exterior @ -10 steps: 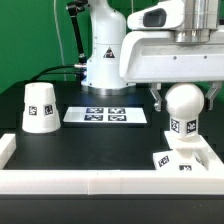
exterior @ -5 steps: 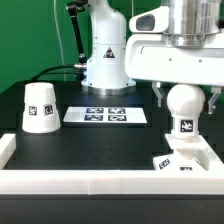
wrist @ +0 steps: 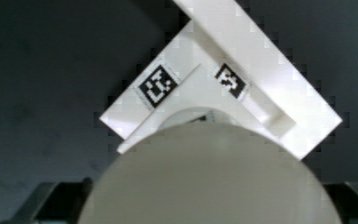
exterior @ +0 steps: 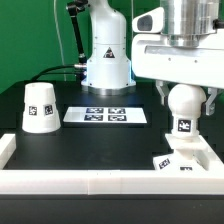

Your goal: Assemble lamp

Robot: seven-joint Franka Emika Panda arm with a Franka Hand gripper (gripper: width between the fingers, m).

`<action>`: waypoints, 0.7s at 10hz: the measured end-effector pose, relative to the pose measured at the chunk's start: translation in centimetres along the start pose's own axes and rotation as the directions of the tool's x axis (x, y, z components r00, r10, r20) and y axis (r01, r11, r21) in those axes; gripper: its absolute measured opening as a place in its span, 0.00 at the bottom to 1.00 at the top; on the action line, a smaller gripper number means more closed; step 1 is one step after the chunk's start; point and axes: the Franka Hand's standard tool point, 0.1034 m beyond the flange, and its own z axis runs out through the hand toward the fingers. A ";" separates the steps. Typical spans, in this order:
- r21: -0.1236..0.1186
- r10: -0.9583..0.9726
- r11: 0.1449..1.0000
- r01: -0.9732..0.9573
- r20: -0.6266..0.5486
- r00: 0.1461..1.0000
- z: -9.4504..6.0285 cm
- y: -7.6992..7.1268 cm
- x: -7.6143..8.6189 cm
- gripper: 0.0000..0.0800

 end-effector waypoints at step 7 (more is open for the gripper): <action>0.001 0.631 0.772 -0.636 0.122 0.766 0.2 -0.5 -0.7 0.74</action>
Offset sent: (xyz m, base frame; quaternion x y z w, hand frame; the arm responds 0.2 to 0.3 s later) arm 0.0000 -0.0024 -0.0013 -0.0201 -0.0047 0.3096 0.9506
